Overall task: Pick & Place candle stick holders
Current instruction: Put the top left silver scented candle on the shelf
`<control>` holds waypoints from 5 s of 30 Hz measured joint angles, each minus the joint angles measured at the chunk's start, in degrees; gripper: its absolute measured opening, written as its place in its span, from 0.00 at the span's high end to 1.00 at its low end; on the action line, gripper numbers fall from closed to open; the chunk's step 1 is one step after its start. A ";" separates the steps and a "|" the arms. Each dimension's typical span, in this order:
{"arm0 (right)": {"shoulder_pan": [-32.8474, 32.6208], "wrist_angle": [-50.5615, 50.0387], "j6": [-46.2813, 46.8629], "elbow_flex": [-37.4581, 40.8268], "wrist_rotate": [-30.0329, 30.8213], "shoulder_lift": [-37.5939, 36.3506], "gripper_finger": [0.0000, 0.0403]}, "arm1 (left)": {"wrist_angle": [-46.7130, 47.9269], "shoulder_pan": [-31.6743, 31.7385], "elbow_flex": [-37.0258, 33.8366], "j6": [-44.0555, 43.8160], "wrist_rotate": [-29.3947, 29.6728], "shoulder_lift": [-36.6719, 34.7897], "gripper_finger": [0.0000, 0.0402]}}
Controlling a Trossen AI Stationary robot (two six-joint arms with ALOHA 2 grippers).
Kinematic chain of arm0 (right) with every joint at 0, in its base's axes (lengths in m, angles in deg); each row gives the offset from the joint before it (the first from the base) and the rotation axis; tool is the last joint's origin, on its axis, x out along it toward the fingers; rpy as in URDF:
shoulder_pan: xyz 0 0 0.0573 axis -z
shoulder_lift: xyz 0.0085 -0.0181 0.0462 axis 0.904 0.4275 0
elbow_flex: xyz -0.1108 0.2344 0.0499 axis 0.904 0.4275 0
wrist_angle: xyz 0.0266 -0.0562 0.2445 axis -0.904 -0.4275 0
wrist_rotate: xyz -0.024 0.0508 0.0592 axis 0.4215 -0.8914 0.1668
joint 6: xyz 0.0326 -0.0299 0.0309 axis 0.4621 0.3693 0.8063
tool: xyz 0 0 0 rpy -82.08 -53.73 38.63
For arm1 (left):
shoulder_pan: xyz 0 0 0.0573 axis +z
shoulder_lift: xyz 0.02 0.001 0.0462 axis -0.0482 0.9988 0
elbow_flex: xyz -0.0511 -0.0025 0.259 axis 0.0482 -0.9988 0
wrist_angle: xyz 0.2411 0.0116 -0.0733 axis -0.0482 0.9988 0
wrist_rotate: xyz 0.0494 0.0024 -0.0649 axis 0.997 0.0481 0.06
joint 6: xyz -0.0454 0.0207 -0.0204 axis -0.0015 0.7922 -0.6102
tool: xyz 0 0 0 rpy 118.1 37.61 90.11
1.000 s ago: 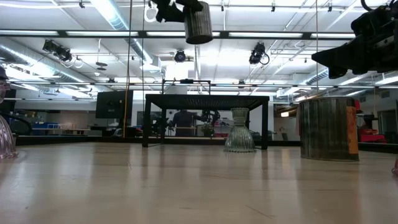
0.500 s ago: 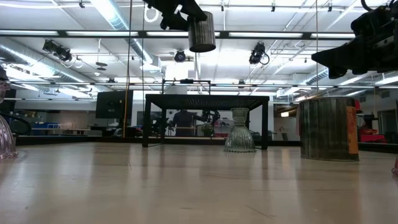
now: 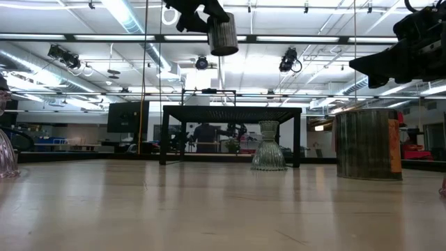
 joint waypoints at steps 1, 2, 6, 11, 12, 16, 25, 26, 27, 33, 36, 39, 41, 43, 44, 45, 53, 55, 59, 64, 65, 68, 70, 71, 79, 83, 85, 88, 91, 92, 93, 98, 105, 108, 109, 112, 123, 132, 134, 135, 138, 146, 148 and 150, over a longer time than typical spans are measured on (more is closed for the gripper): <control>0.00 0.00 -0.02 0.00 -0.02 0.00 0.95 | 0.20 0.20 0.76 -0.02 0.03 0.53 0.10; 0.00 0.00 0.00 -0.02 -0.02 0.00 0.95 | 0.27 0.32 1.68 -0.04 0.12 1.14 0.10; 0.00 0.00 -0.02 -0.01 -0.02 0.00 0.95 | 1.79 1.44 5.13 -0.01 -0.35 3.58 0.10; 0.00 0.00 0.00 0.00 0.00 0.00 0.95 | 2.35 3.10 8.27 1.20 -2.95 7.59 0.10; -0.02 0.00 0.00 0.00 0.00 0.00 0.95 | 2.32 3.41 8.74 1.48 -3.33 8.28 0.10; -0.01 0.00 -0.02 0.00 0.00 0.00 0.95 | 2.24 4.94 10.46 1.85 -6.32 10.91 0.10; -0.02 0.00 0.00 0.00 -0.02 0.00 0.95 | 3.46 7.00 11.09 6.02 -10.97 12.98 0.10; -0.02 0.00 -0.02 -0.02 -0.02 0.00 0.95 | 3.50 7.00 11.09 6.73 -10.95 12.98 0.10; -0.02 0.00 0.00 -0.01 0.00 0.00 0.95 | 3.70 7.02 11.09 7.27 -10.95 12.98 0.10; 0.00 0.00 -0.01 -0.01 -0.02 0.00 0.95 | 5.01 6.99 11.12 7.41 -11.02 12.96 0.10; -0.02 0.00 -0.02 0.00 -0.02 0.00 0.95 | 6.19 6.99 11.12 7.42 -10.93 12.96 0.10; -0.01 0.00 0.00 -0.01 -0.01 0.00 0.95 | 6.22 6.99 11.12 7.23 -9.29 12.96 0.10; -0.02 0.00 0.00 0.00 -0.02 0.00 0.95 | 6.33 6.99 11.12 6.29 -8.27 12.96 0.10; 0.00 0.00 0.00 -0.02 -0.01 0.00 0.95 | 6.17 6.99 11.12 5.94 -7.41 13.23 0.10; -0.02 0.00 0.00 -0.02 -0.01 0.00 0.95 | 5.97 6.99 11.16 5.61 -6.96 13.45 0.10; 0.00 0.00 -0.01 0.00 -0.02 0.00 0.95 | 6.08 6.99 11.16 5.15 -6.58 13.68 0.10; 0.00 0.02 0.00 0.00 0.02 0.00 0.95 | 3.65 6.99 11.16 3.99 -4.70 17.28 0.10; 0.00 0.02 -0.01 0.00 -0.02 0.00 0.95 | 2.99 7.05 11.16 3.99 -4.68 18.11 0.10; 0.00 0.02 -0.01 -0.02 -0.02 0.00 0.95 | 2.55 7.26 11.14 2.99 -4.69 19.03 0.10; 0.00 0.04 -0.01 -0.01 -0.02 0.00 0.95 | 1.84 7.69 11.09 2.91 -4.23 19.34 0.10; 0.00 0.04 -0.01 -0.01 -0.02 0.00 0.95 | 1.36 7.69 11.18 2.94 -3.88 19.34 0.10; 0.00 0.04 0.00 0.00 -0.02 0.00 0.95 | 1.47 7.98 12.45 2.96 -3.20 19.34 0.10; 0.00 0.04 0.00 -0.01 0.00 0.00 0.95 | 1.47 8.30 13.43 2.96 -3.25 19.34 0.10; 0.00 0.04 -0.02 0.00 -0.02 0.00 0.95 | 1.44 8.47 13.91 2.96 -3.24 19.34 0.10; 0.00 0.02 0.00 -0.02 -0.02 0.00 0.95 | 1.47 10.04 15.79 2.96 -3.15 19.32 0.10; 0.00 0.02 0.00 -0.02 -0.02 0.00 0.95 | 2.68 10.49 15.79 2.94 -3.14 19.37 0.10; 0.00 0.02 -0.01 -0.02 -0.02 0.00 0.95 | 2.42 10.48 15.79 2.73 -2.83 19.84 0.10; 0.00 0.02 -0.02 -0.01 -0.02 0.00 0.95 | 2.99 10.47 15.79 1.58 -2.80 20.69 0.10; 0.00 0.02 0.00 -0.01 0.01 -0.01 0.95 | 3.21 10.47 15.79 1.37 -2.94 21.86 0.10; -0.01 0.02 -0.02 -0.01 -0.02 0.00 0.95 | 3.15 10.46 15.79 1.36 -3.01 22.21 0.10; 0.00 0.02 -0.02 -0.02 -0.02 0.00 0.95 | 3.03 10.46 15.79 1.34 -3.02 22.58 0.10; -0.01 0.02 -0.01 -0.01 -0.01 0.00 0.95 | 2.84 10.47 15.79 1.29 -3.00 24.07 0.10; -0.01 0.02 0.00 -0.01 0.06 0.00 0.95 | 3.23 10.32 15.18 -0.45 -3.48 25.22 0.10; 0.00 0.02 0.00 -0.02 0.00 0.00 0.95 | 3.27 10.08 15.16 -0.52 -3.41 25.39 0.10; 0.00 0.02 -0.01 -0.01 -0.02 -0.02 0.95 | 3.35 9.94 15.16 -0.56 -3.41 25.39 0.10; 0.00 0.02 -0.01 -0.01 0.01 0.00 0.95 | 3.66 9.46 15.16 -0.59 -3.23 25.62 0.10; -0.01 0.02 -0.01 0.00 -0.02 0.00 0.95 | 7.95 9.40 15.16 -1.61 -3.21 25.68 0.10; -0.01 0.02 -0.01 -0.02 -0.02 0.00 0.95 | 10.41 9.46 15.14 -1.56 -1.89 25.70 0.10; -0.02 0.02 -0.02 0.00 -0.02 0.00 0.95 | 9.90 9.51 15.14 -1.64 -1.27 26.17 0.10; -0.02 0.02 0.00 0.00 -0.02 0.00 0.95 | 9.75 9.51 15.14 -1.91 -1.15 26.43 0.10; 0.00 0.02 -0.02 0.00 -0.02 0.00 0.95 | 9.97 9.51 15.12 -3.11 -1.11 27.27 0.10; -0.02 0.01 -0.01 -0.01 -0.02 0.00 0.95 | 9.68 9.13 15.12 -3.32 -0.61 27.63 0.10; -0.01 0.01 0.00 -0.02 0.00 0.00 0.95 | 9.68 9.09 15.12 -3.17 -0.47 27.62 0.10; -0.01 0.02 -0.02 0.00 -0.02 -0.01 0.95 | 9.68 9.09 15.12 -3.10 -0.35 27.64 0.10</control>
